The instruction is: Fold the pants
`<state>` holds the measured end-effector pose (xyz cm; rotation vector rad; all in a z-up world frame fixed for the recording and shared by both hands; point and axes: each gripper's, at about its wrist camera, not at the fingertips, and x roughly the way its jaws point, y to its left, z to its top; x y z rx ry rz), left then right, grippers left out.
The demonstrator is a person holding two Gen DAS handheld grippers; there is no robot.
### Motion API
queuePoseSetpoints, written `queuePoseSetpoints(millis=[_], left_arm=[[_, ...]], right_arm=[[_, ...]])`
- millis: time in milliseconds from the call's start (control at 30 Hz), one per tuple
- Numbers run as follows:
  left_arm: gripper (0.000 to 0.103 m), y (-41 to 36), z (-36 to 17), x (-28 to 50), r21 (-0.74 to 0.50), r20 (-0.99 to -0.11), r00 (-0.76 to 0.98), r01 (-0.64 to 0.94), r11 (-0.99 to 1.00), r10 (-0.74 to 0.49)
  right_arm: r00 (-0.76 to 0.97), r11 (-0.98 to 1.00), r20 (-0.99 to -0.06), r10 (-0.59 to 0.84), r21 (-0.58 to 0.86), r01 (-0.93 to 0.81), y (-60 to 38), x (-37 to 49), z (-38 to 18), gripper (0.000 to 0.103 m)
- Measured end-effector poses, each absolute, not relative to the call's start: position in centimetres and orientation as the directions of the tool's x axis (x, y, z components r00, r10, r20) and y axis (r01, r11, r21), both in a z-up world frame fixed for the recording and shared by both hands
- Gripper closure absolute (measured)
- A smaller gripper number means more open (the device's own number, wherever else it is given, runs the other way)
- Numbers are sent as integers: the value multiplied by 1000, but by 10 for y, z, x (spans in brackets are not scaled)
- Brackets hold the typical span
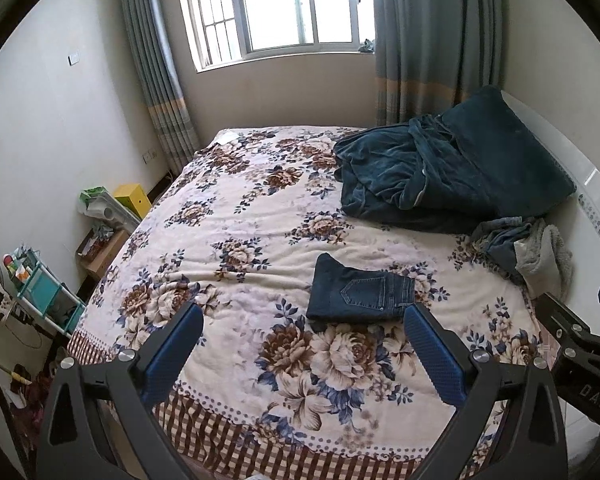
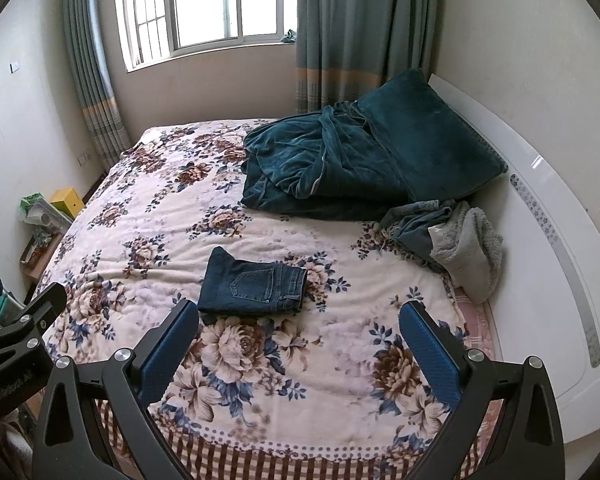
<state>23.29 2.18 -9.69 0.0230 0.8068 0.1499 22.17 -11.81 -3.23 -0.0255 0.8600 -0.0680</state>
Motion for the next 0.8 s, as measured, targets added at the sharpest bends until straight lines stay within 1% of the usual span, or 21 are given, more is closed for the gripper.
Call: queuePoseSetpoints(millis=[800], left_arm=[[0,22,-90,242,72,-715,685,-126,989,139]], right_arm=[[657,997,-750,-70,-59,40,-112,234,-24,0]])
